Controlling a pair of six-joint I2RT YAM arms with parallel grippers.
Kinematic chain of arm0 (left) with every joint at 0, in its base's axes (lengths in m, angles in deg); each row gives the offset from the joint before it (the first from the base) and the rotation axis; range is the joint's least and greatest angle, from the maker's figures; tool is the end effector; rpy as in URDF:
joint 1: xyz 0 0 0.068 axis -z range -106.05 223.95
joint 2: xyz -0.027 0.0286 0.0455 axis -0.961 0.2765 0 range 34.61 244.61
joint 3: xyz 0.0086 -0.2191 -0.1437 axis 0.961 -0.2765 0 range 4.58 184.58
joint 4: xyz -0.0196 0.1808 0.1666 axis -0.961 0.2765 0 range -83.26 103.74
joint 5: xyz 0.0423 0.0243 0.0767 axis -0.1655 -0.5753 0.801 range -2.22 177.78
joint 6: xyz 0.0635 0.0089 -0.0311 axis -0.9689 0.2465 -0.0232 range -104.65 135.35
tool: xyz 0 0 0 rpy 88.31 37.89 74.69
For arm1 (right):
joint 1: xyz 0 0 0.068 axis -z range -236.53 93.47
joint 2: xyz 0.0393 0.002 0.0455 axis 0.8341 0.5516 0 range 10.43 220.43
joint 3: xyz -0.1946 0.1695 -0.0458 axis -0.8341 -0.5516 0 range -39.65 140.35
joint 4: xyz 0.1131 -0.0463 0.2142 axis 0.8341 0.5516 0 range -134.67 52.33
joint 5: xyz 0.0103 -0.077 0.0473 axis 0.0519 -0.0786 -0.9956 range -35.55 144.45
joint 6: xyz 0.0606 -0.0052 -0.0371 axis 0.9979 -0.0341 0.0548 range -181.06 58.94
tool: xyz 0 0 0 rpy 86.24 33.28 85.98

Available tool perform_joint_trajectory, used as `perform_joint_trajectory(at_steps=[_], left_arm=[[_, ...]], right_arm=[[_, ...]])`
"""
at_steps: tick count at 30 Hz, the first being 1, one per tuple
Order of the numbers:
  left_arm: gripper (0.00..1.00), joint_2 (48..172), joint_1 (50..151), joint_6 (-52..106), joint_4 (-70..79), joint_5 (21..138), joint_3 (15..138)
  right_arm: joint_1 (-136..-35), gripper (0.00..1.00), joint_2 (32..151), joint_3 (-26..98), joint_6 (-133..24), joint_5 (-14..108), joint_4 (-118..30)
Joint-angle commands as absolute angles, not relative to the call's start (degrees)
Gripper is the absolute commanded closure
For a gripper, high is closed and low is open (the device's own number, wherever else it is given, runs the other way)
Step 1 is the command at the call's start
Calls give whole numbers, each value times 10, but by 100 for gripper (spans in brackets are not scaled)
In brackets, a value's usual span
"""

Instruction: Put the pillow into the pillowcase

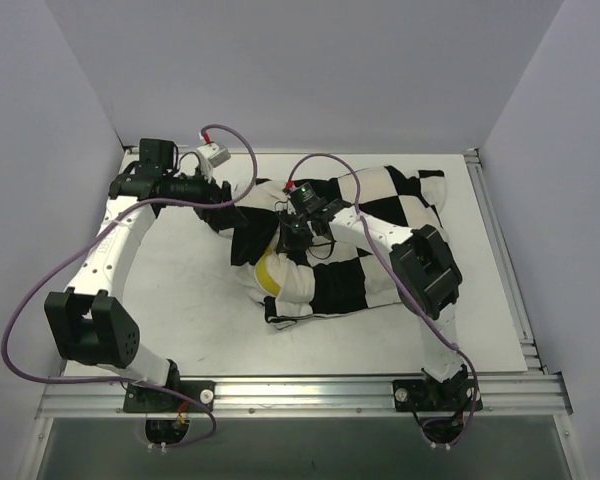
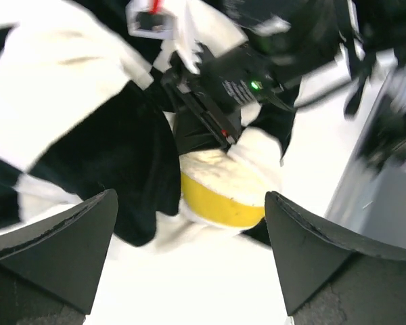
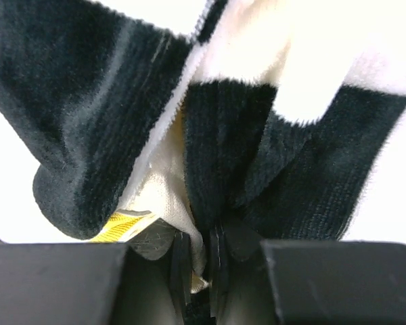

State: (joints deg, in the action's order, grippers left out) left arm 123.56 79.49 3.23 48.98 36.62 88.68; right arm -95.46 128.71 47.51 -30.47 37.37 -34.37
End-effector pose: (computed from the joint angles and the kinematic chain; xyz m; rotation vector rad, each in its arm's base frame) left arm 0.3181 -0.0768 0.3256 0.7371 2.0835 -0.9889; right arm 0.3505 0.3053 0.1831 -0.3431 2.4268 0.9309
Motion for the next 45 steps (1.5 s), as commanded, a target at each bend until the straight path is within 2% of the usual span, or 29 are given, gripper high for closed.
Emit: perform_joint_trajectory(at_steps=[1,3,4,5,7,9,11,15,21,29,30,31,32,33,34,35,36,37,38,39,41,45], left_arm=[[3,1188,837,-290,659,371,911],[8,1181,873,-316,662,414,885],[15,1186,877,-297,649,422,875],[34,1190,878,-266,610,429,846],[41,1179,868,-132,548,439,797],[41,1151,855,-4,412,441,688],[41,1124,862,45,323,453,638],[41,1137,877,140,239,476,572],[40,1198,879,196,151,552,555],[39,1265,906,212,88,566,557],[40,1272,909,213,89,569,556],[47,1280,907,218,89,569,555],[65,1284,905,221,91,563,555],[72,1283,897,226,91,556,554],[76,1281,895,231,90,537,554],[80,1279,893,233,93,530,554],[87,1275,892,238,95,524,556],[89,1269,891,241,101,516,557],[93,1266,889,253,103,512,559],[98,1263,888,261,103,506,563],[100,1262,885,288,113,493,568],[100,1263,876,348,93,459,560]], right_arm=[[-949,100,1279,440,-324,390,-302],[-948,100,1276,434,-325,390,-301],[-948,100,1274,431,-325,387,-301],[-943,100,1272,427,-323,383,-301],[-937,100,1268,424,-318,373,-302],[-933,100,1263,426,-318,360,-302],[-931,100,1260,429,-321,348,-301],[-931,100,1259,429,-324,326,-300],[-934,100,1252,429,-333,302,-298],[-936,100,1242,430,-346,276,-289],[-937,100,1239,431,-347,270,-288],[-937,98,1236,436,-350,264,-283],[-937,90,1232,438,-357,250,-280],[-936,83,1216,438,-361,237,-276],[-937,72,1206,433,-367,225,-273],[-939,50,1192,431,-378,207,-269],[-941,42,1163,427,-388,196,-267],[-945,34,1147,423,-397,189,-258],[-956,23,1120,420,-420,190,-251],[-964,18,1107,415,-431,193,-246],[-983,8,1077,389,-457,213,-237],[-1042,7,1060,345,-510,323,-247]])
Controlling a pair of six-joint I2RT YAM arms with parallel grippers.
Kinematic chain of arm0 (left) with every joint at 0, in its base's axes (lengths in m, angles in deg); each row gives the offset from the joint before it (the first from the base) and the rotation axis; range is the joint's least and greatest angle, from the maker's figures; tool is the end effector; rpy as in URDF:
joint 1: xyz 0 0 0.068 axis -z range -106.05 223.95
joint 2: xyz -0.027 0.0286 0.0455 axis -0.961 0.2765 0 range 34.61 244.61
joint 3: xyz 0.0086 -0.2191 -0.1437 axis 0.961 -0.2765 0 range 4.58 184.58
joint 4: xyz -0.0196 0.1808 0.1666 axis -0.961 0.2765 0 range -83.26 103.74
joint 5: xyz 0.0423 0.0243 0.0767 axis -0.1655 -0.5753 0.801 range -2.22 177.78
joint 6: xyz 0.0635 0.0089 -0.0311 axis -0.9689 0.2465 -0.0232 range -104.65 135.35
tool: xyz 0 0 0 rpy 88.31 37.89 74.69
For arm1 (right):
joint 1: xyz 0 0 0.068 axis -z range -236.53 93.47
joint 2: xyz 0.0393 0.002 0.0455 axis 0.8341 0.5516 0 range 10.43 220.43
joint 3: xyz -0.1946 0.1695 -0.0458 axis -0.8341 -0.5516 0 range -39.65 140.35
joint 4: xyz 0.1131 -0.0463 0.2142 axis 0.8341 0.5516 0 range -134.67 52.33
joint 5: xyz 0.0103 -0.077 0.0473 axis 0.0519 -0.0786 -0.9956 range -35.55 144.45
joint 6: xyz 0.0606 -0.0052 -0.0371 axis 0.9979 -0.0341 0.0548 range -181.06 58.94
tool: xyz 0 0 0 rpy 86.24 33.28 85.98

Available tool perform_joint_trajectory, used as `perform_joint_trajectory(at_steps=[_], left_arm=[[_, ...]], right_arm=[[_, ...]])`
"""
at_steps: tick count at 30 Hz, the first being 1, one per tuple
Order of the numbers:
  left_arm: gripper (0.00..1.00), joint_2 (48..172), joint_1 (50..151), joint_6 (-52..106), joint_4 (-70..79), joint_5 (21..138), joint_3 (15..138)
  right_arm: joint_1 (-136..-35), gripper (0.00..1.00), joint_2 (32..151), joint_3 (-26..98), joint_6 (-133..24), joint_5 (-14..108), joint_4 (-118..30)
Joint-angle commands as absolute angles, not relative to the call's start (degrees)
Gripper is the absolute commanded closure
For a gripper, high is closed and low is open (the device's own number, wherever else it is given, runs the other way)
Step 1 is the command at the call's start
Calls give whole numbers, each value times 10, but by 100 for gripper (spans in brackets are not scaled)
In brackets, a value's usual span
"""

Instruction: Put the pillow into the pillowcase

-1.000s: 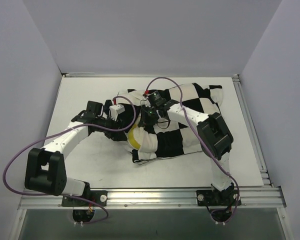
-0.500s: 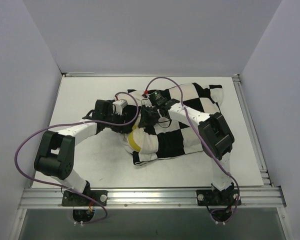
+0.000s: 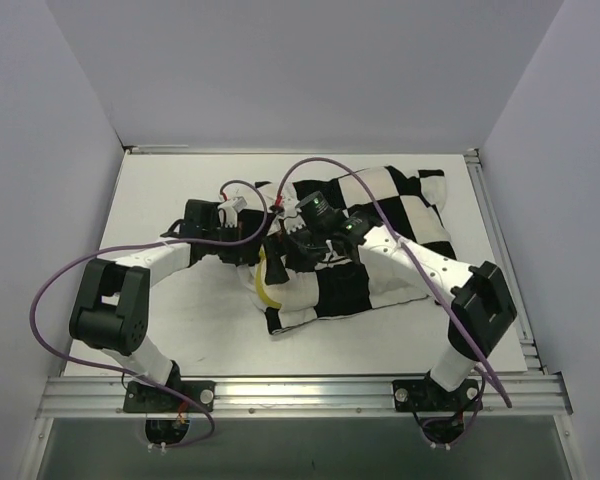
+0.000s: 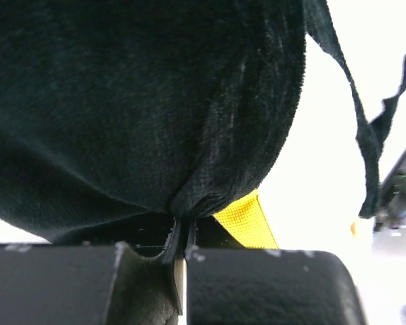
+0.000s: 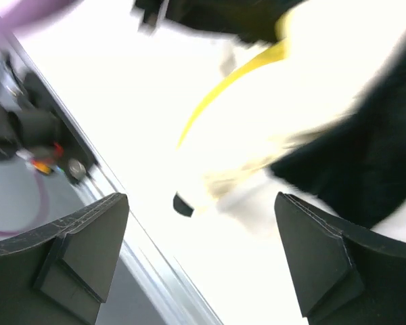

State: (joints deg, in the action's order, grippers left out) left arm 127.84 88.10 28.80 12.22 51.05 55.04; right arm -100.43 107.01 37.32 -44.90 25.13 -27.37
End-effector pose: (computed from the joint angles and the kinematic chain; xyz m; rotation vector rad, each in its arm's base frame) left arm 0.3053 -0.1132 0.1642 0.3190 2.4023 -0.9938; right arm 0.2575 0.2876 0.2692 -0.8590 2.2014 1.1165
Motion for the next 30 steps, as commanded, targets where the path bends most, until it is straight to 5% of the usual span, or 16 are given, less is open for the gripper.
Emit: perform_joint_trajectory(at_steps=[1,4,12,13,14,16,17,20,30], left_arm=[[100,1263,875,357,88,453,559],[100,1265,869,387,81,430,560],[100,1265,863,416,77,400,553],[100,1265,863,417,80,396,552],[100,1265,863,415,84,396,552],[100,1261,861,414,95,391,552],[100,1259,859,403,103,388,553],[100,1249,844,372,138,374,552],[100,1200,834,277,280,264,570]], right_arm=[[-1053,7,1060,340,-518,353,-259],[-1097,0,1052,308,-550,474,-308],[-1145,1,1122,323,-591,651,-383],[-1144,6,1134,335,-594,660,-384],[-1138,25,1155,339,-598,663,-384],[-1127,47,1167,344,-596,665,-376],[-1117,69,1164,347,-589,661,-372],[-1061,100,1144,365,-543,649,-337],[-967,100,1156,400,-411,529,-336]])
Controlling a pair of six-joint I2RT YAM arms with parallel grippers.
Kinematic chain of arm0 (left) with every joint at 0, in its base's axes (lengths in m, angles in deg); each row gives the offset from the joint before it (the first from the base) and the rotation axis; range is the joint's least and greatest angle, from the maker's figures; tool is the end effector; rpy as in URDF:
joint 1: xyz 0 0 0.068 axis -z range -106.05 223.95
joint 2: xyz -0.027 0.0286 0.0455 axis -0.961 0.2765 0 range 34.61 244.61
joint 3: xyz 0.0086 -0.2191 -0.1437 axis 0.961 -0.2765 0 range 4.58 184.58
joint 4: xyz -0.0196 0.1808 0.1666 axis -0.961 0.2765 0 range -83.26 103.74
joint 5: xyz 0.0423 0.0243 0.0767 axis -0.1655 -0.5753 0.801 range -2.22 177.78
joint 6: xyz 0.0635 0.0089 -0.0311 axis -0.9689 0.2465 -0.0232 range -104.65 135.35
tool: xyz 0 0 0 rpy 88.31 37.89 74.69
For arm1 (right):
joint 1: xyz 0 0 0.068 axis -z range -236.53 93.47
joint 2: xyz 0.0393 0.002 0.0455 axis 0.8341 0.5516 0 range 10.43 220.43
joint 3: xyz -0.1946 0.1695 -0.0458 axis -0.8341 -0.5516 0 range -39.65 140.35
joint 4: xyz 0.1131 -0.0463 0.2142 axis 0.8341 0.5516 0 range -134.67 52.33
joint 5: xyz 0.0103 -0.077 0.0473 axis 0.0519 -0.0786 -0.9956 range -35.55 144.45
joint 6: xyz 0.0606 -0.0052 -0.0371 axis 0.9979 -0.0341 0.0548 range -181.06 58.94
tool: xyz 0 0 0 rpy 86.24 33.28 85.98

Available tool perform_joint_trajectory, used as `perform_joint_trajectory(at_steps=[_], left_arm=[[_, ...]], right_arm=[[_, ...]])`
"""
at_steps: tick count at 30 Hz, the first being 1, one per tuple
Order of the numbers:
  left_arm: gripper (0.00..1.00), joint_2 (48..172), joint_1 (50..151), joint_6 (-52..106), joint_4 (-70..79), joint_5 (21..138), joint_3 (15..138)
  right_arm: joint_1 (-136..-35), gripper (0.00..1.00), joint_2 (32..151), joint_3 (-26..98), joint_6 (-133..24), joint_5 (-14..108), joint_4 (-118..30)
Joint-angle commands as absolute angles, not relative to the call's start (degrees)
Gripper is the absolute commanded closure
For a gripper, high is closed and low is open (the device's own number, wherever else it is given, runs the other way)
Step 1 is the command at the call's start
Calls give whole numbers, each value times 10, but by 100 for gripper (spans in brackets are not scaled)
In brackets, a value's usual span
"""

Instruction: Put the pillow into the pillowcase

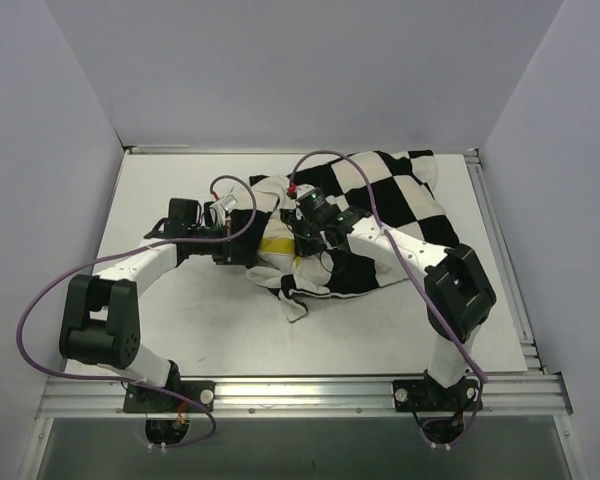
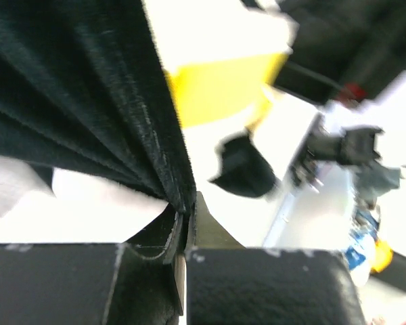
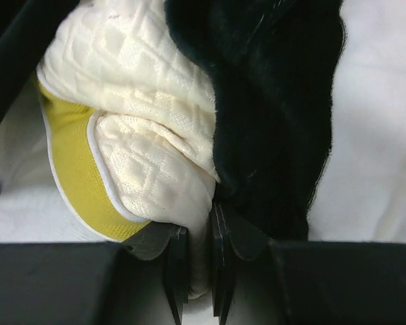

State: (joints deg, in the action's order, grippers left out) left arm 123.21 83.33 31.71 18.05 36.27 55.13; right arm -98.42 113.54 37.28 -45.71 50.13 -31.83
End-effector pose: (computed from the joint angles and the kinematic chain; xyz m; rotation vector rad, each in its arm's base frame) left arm 0.2916 -0.0947 0.1885 0.2752 2.3643 -1.2953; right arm 0.3040 0.2786 0.2292 -0.5742 2.2524 0.6077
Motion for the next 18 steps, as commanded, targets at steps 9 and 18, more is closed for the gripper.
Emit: perform_joint_trajectory(at_steps=[9,18], left_arm=[[100,1147,835,337,312,152,621],[100,1114,834,688,-84,121,571]], right_arm=[[-1000,100,1304,447,-359,518,-339],[-1000,100,1346,405,-278,364,-418]])
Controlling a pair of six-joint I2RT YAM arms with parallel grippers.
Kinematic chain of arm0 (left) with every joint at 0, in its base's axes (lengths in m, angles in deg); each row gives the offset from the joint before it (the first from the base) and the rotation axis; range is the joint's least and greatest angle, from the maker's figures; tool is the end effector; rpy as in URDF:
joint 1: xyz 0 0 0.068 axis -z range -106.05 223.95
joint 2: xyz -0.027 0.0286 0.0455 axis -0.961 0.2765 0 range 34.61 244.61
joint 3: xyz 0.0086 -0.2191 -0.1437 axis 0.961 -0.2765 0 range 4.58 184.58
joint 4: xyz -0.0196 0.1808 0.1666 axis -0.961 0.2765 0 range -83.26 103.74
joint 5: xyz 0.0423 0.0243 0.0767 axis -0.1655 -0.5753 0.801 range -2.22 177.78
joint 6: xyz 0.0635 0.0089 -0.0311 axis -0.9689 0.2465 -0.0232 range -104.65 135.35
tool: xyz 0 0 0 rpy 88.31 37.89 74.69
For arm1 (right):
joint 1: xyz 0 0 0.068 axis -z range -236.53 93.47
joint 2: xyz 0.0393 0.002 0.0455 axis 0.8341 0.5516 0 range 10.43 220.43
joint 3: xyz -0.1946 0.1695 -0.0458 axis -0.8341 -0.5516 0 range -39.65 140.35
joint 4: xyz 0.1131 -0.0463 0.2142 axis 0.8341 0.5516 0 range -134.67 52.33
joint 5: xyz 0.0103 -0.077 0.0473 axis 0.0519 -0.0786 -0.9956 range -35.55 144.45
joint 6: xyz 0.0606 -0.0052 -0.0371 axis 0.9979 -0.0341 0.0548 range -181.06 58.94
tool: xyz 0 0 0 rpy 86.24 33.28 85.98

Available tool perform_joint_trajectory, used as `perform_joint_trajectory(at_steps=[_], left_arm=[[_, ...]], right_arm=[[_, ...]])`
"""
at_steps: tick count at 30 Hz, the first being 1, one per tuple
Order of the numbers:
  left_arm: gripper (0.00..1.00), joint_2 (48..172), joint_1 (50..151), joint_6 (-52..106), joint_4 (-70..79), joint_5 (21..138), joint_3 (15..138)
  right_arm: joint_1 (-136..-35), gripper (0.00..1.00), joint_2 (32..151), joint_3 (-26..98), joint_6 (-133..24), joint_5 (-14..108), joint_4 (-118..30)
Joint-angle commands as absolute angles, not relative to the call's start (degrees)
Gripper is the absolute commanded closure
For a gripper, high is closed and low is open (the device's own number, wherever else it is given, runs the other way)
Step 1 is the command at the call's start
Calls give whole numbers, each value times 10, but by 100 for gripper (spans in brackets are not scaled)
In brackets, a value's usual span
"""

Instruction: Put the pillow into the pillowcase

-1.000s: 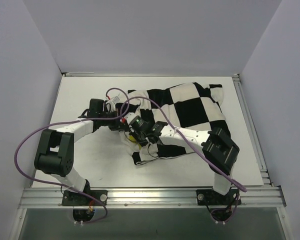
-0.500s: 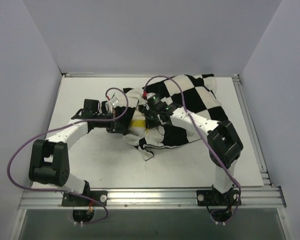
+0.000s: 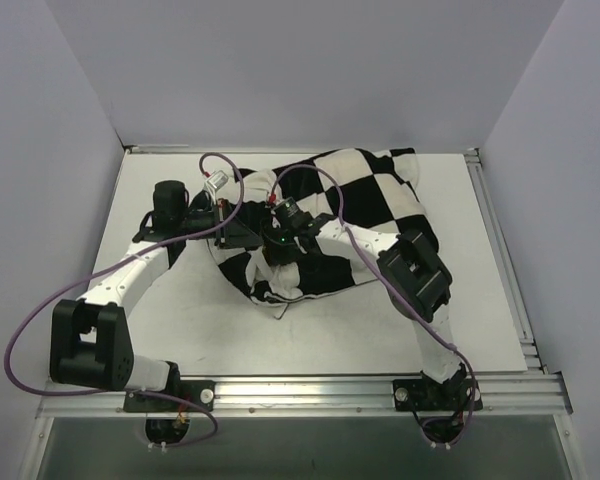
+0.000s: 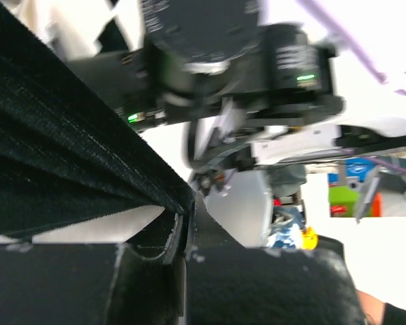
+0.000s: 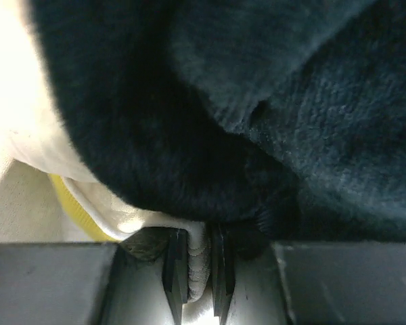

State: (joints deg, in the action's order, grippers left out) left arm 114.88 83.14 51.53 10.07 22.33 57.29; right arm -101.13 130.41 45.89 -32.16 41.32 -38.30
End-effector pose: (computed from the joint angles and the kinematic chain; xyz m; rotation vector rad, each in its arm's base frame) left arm 0.2802 -0.0994 0.2594 0.2472 2.1614 -1.6588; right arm 0.3242 0.3384 0.1668 -0.4598 2.3951 0.8916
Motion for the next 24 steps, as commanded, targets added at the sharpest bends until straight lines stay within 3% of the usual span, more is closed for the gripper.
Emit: perform_joint_trajectory(at_steps=[1,6,9,10,11,17,24], left_arm=[[100,1117,834,688,-82,122,572],[100,1134,829,663,-69,134,571],[100,1143,821,656,-72,145,582],[100,1146,819,654,-71,145,587],[100,1148,816,649,-72,144,592],[100,1156,799,602,-31,138,621],[100,1154,799,508,112,153,639]], right_arm=[[-995,95,1332,390,-253,308,-441],[-992,80,1220,321,-156,173,-639],[-992,42,1187,306,-135,110,-662],[-992,34,1181,306,-144,99,-649],[-989,34,1165,305,-185,99,-630],[-950,48,1126,346,-260,131,-497],[-1001,92,1205,406,-258,142,-472]])
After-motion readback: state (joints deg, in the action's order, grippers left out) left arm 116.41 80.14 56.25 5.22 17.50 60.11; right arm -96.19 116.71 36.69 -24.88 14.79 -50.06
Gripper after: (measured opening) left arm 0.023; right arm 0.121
